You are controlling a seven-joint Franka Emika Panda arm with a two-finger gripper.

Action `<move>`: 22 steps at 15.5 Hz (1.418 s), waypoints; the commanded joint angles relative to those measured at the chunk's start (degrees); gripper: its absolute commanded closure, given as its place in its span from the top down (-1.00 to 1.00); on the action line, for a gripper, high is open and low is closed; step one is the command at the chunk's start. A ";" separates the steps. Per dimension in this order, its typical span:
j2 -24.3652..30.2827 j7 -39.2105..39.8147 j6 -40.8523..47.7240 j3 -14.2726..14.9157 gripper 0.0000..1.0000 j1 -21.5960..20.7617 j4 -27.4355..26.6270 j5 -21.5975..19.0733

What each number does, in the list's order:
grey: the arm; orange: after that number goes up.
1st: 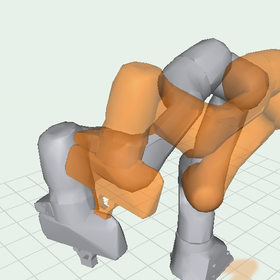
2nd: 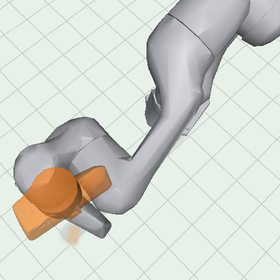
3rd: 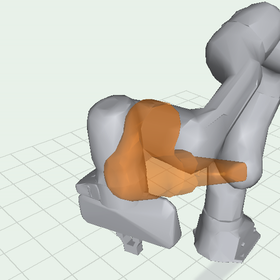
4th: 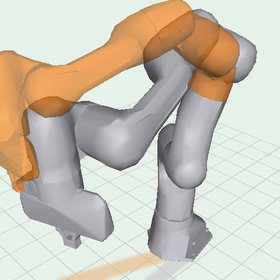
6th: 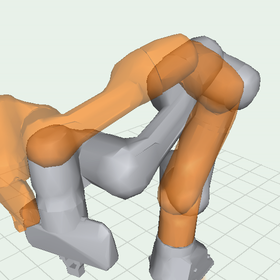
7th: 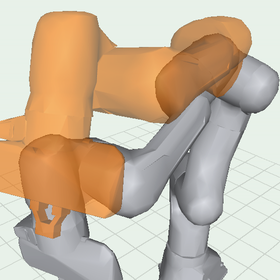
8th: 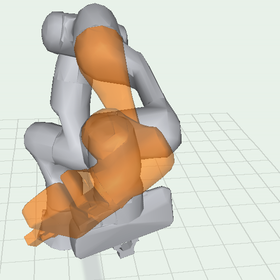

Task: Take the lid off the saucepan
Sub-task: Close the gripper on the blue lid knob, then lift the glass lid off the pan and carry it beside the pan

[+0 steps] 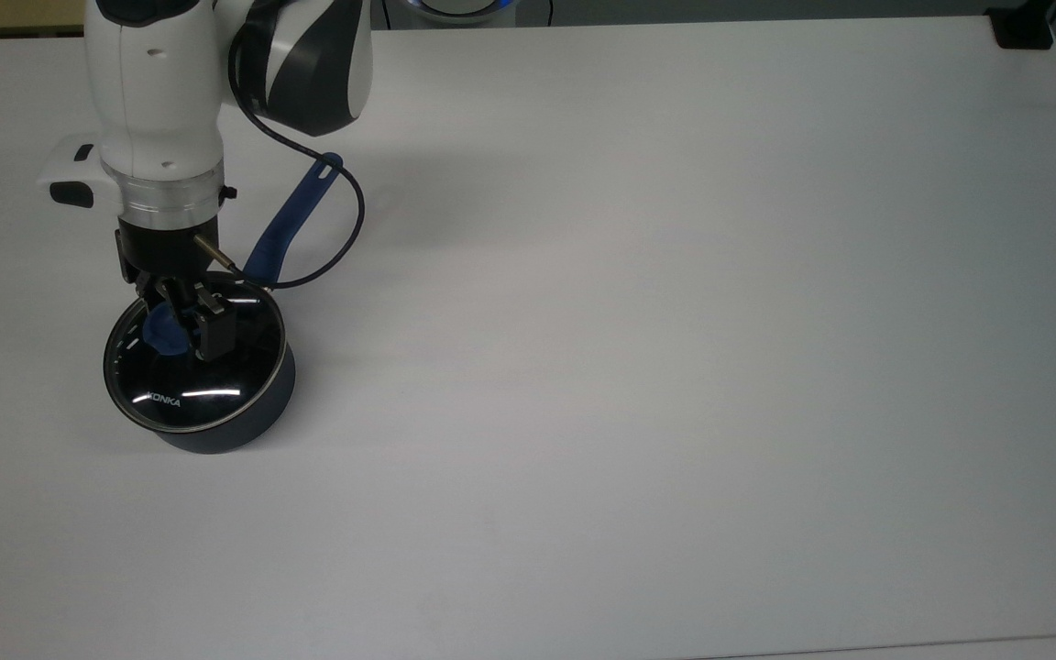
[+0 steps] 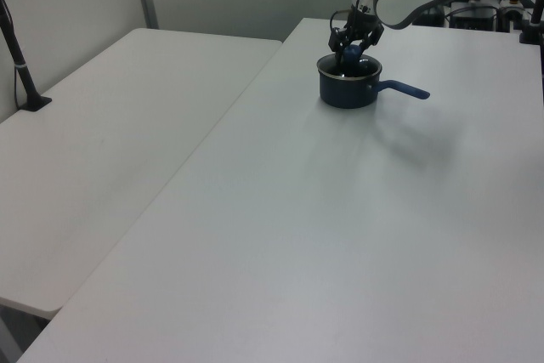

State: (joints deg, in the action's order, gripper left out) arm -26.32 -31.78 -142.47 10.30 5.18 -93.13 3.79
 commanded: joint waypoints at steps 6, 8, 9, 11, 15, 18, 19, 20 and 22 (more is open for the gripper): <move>19.69 11.46 17.45 -3.95 0.01 -0.96 -8.18 0.43; 26.64 15.51 22.03 -5.89 0.02 -1.31 -14.15 0.34; 29.11 16.13 24.40 -6.34 0.02 -2.27 -16.62 0.34; 31.76 16.23 28.28 -6.60 0.02 -6.04 -19.79 0.34; 34.49 18.58 29.27 -10.19 0.03 -8.17 -27.17 0.08; 34.32 23.08 23.84 -11.35 0.03 -8.34 -32.26 -0.10; 33.97 23.17 21.03 -11.44 0.03 -8.69 -33.94 -0.10; 33.44 23.08 17.78 -12.40 0.03 -8.61 -35.35 -0.10; 30.81 23.00 12.85 -14.33 0.03 -7.91 -36.50 -0.10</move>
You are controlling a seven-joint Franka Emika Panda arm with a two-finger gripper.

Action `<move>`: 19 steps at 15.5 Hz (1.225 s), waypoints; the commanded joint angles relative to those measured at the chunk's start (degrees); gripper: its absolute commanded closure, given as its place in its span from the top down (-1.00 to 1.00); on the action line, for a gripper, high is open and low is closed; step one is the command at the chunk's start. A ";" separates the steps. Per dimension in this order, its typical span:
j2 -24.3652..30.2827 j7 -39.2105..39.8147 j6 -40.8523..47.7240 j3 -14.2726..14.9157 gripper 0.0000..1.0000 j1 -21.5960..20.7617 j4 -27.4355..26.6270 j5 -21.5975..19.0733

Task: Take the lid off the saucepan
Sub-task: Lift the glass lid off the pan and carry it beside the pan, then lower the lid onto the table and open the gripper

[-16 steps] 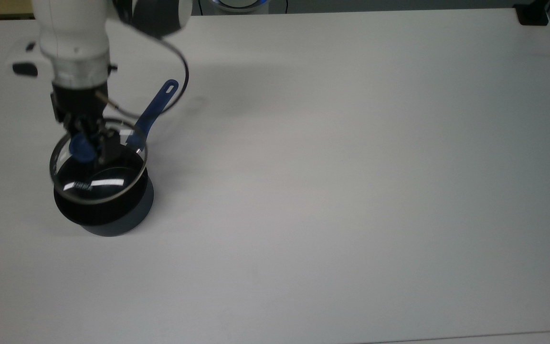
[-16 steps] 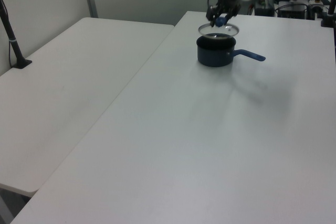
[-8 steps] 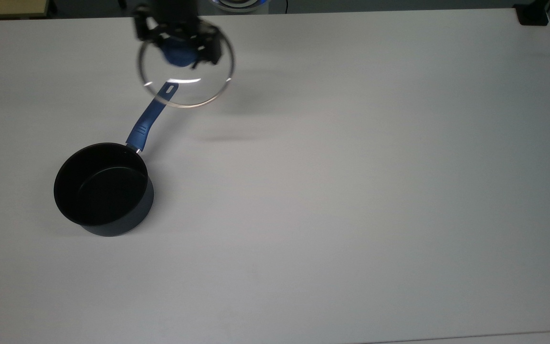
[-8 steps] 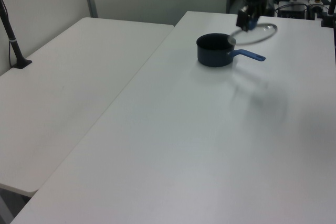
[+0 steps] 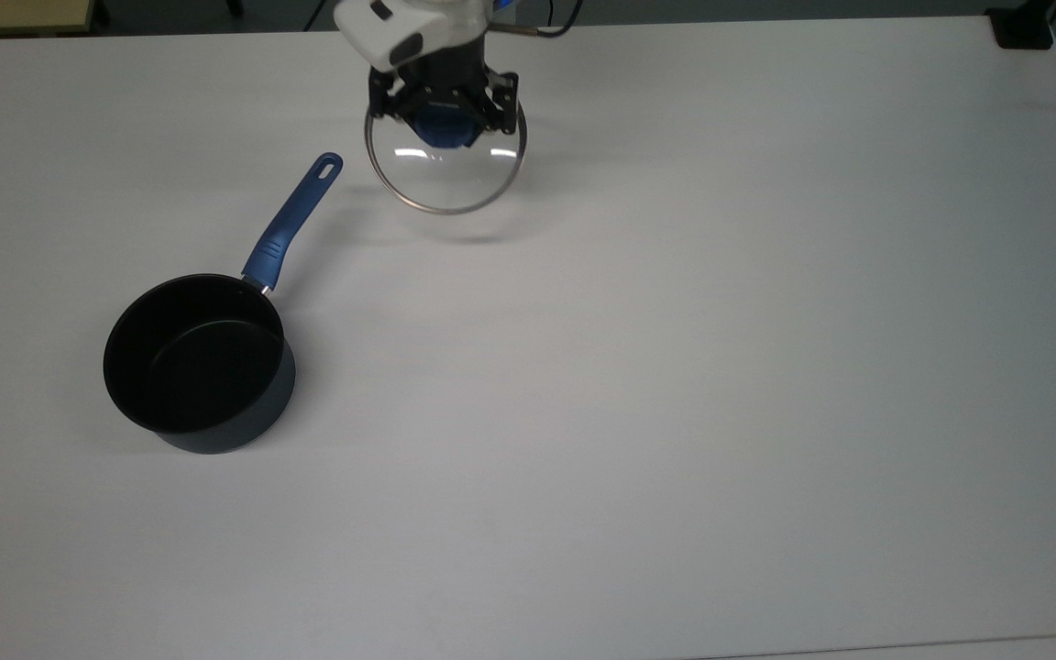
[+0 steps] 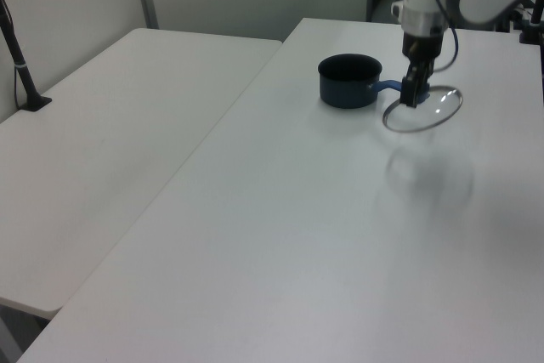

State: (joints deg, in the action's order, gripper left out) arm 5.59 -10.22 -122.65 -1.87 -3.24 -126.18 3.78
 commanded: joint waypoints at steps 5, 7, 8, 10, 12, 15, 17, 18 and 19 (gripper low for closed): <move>-8.57 0.38 -12.70 -2.35 0.03 0.34 -3.20 0.08; -10.85 -1.37 -14.02 -2.53 0.03 -0.01 -2.94 0.61; -11.38 -1.99 -14.54 -3.14 0.06 0.17 -2.93 0.70; -11.39 -2.08 -14.55 -3.41 0.41 0.43 -2.85 0.70; -10.69 -3.48 -13.15 -3.49 0.80 0.96 -1.28 0.26; -9.90 -10.77 -6.23 -3.49 1.00 0.52 4.25 0.26; -9.19 -11.66 2.19 -3.49 1.00 0.52 11.09 0.26; -9.19 -11.93 6.59 -3.58 1.00 0.61 14.96 0.26; -9.28 -12.19 10.29 -3.76 1.00 0.87 18.91 0.09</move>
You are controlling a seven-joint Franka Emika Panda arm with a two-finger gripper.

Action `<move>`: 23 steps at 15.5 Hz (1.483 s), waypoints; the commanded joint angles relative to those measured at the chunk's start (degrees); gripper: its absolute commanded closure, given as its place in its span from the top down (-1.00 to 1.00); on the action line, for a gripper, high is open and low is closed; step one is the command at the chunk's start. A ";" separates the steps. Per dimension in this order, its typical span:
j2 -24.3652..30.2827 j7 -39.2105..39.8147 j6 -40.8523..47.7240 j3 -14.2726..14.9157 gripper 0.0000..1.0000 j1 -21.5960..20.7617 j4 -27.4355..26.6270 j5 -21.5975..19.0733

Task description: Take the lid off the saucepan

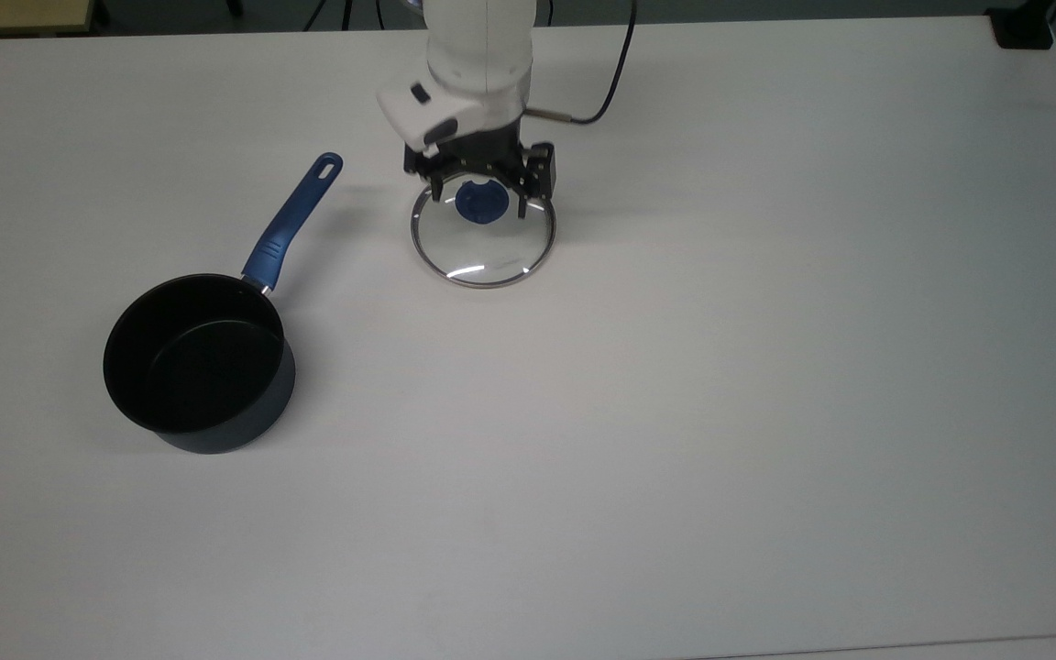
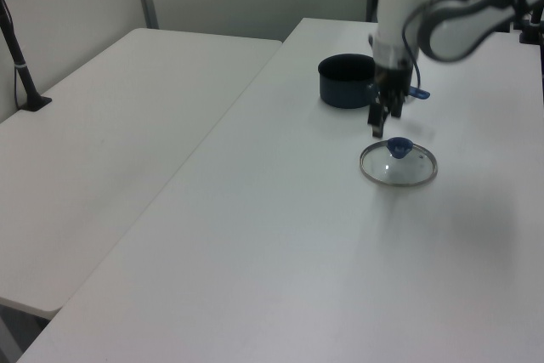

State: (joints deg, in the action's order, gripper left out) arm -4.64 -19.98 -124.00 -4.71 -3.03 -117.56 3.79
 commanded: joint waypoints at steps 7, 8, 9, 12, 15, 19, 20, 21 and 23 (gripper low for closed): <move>4.02 -1.20 24.42 3.55 1.00 3.91 22.46 0.25; 4.12 1.06 24.42 4.35 1.00 3.74 23.25 0.52; 4.29 5.26 24.34 5.05 1.00 3.56 23.43 0.78; 4.29 17.66 24.34 6.90 1.00 3.74 24.31 0.96; 4.03 22.79 24.94 7.35 1.00 3.47 24.57 1.40; 3.33 22.88 29.07 7.87 1.00 3.56 27.29 0.70; 3.24 22.62 30.13 7.87 1.00 3.56 27.82 0.52; 3.33 22.53 30.92 7.87 1.00 3.56 27.92 0.00; 3.59 22.71 30.49 7.96 1.00 3.65 27.92 -0.97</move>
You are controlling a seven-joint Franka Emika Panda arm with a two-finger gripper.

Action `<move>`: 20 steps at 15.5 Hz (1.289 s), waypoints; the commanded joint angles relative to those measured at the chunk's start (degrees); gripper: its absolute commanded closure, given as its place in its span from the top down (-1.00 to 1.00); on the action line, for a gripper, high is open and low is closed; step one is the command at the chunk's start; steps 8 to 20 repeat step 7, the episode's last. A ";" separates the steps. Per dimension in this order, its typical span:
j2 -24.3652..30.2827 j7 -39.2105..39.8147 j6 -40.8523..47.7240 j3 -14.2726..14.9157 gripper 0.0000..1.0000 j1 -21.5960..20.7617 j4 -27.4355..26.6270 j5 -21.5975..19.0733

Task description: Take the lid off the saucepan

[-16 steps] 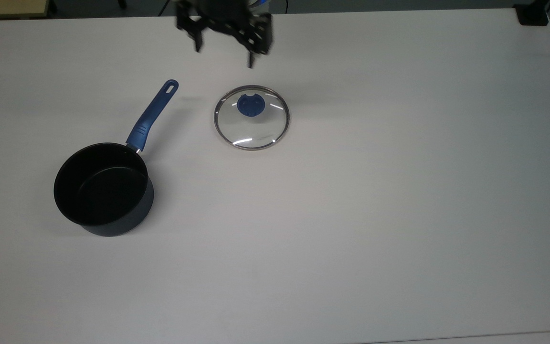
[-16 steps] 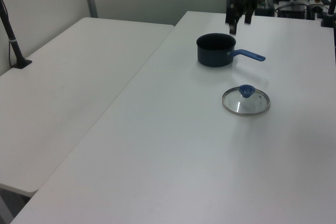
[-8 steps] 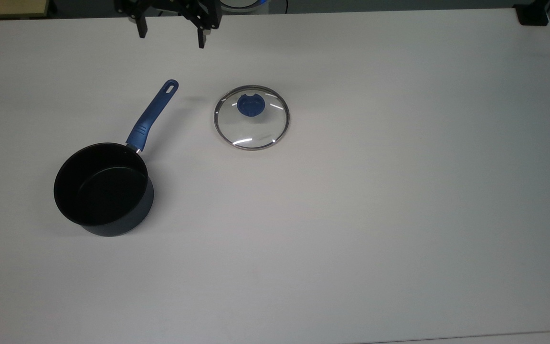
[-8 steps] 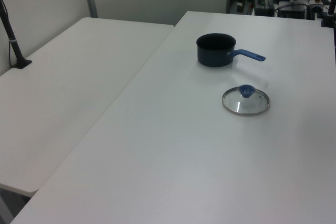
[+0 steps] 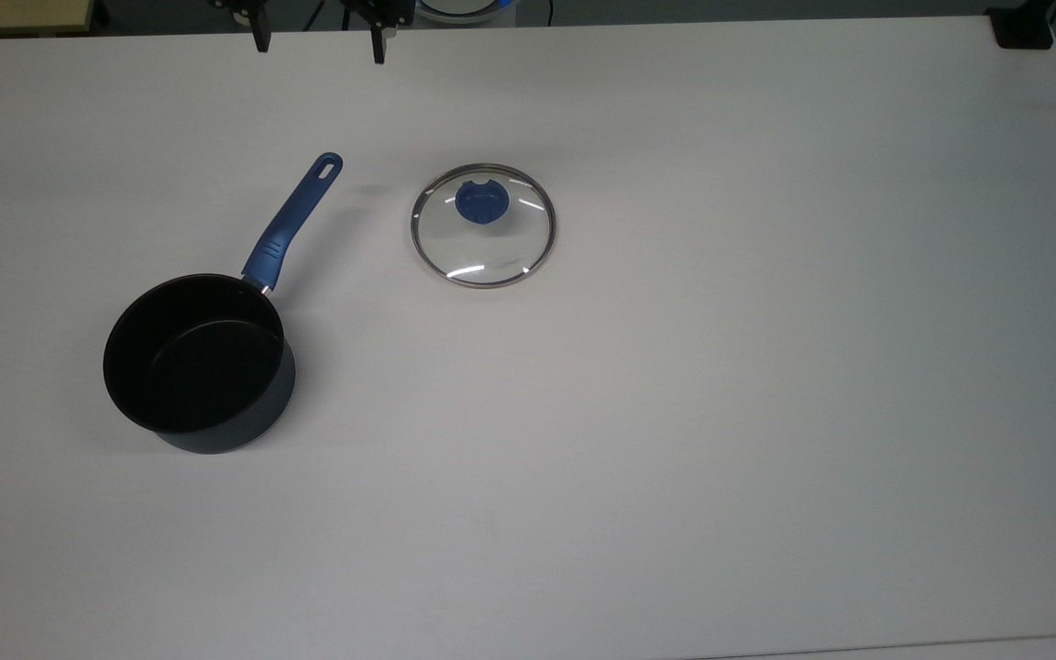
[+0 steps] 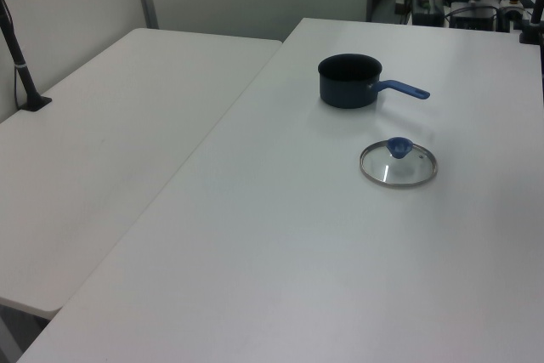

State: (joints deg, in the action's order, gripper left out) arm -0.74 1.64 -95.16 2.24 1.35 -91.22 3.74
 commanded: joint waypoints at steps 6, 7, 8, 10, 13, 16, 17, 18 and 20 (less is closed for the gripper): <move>0.03 0.91 1.64 1.01 1.00 -0.38 1.48 -1.46; -0.05 1.00 1.64 1.01 1.00 -0.38 1.48 -1.63; -0.05 1.00 1.64 1.01 1.00 -0.38 1.48 -1.63; -0.05 1.00 1.64 1.01 1.00 -0.38 1.48 -1.63; -0.05 1.00 1.64 1.01 1.00 -0.38 1.48 -1.63; -0.05 1.00 1.64 1.01 1.00 -0.38 1.48 -1.63; -0.05 1.00 1.64 1.01 1.00 -0.38 1.48 -1.63; -0.05 1.00 1.64 1.01 1.00 -0.38 1.48 -1.63; -0.05 1.00 1.64 1.01 1.00 -0.38 1.48 -1.63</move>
